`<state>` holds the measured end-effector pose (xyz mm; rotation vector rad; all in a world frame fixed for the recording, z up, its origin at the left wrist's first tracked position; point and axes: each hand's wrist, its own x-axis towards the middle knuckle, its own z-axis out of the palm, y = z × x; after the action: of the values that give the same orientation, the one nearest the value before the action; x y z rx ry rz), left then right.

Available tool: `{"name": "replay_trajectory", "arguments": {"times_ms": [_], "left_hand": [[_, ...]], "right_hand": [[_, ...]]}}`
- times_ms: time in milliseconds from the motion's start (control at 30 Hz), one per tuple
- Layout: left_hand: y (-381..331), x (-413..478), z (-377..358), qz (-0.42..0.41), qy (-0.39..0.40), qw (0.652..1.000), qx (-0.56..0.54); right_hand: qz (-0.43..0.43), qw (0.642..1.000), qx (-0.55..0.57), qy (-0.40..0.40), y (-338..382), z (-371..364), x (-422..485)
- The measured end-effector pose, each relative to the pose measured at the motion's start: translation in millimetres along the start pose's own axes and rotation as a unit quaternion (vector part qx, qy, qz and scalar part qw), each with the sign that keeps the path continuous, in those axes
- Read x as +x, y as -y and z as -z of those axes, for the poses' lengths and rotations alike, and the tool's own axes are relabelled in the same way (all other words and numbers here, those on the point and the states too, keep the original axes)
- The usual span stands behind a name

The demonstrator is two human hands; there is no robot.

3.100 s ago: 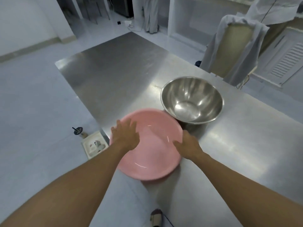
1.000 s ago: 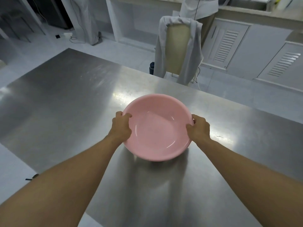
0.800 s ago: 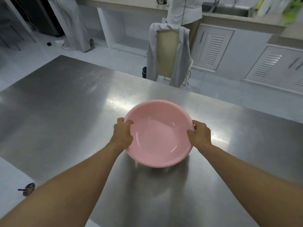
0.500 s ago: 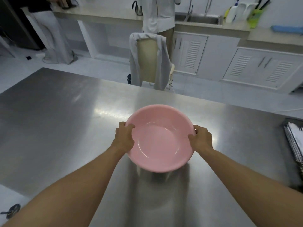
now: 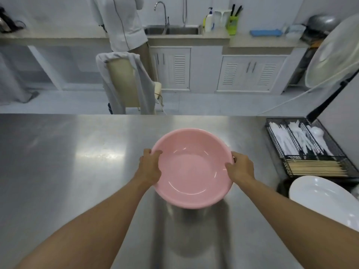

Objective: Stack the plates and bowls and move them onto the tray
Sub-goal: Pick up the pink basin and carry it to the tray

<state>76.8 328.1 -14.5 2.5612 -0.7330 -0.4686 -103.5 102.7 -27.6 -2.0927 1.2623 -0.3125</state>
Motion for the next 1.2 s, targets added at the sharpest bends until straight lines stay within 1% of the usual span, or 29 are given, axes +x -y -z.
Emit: {"name": "replay_trajectory", "arguments": {"times_ms": [100, 267, 433, 600, 733, 900, 1067, 1200], "left_hand": [[-38, 3, -25, -0.033, 0.023, 0.999, 0.005], [-99, 7, -62, -0.072, 0.046, 0.996, 0.013], [-149, 12, -92, -0.094, 0.054, 0.994, 0.019], [-185, 21, -120, -0.110, 0.063, 0.991, 0.029], [-207, 23, -137, -0.110, 0.074, 0.991, 0.032], [-220, 30, -146, -0.101, 0.085, 0.990, 0.054], [-224, 41, -143, -0.113, 0.120, 0.978, 0.128], [-233, 48, -136, -0.134, 0.163, 0.956, 0.202]], "right_hand": [[-0.022, 0.999, -0.010, -0.024, -33, 32, 6], [-0.046, 0.998, 0.006, -0.051, -84, 78, 17], [-0.079, 0.995, 0.025, -0.060, -121, 114, 31], [-0.107, 0.991, 0.028, -0.069, -148, 137, 46], [-0.116, 0.990, 0.025, -0.070, -166, 150, 53], [-0.122, 0.989, 0.050, -0.060, -177, 156, 60], [-0.124, 0.990, 0.061, -0.040, -180, 157, 62], [-0.119, 0.991, 0.062, -0.010, -173, 166, 59]]}}
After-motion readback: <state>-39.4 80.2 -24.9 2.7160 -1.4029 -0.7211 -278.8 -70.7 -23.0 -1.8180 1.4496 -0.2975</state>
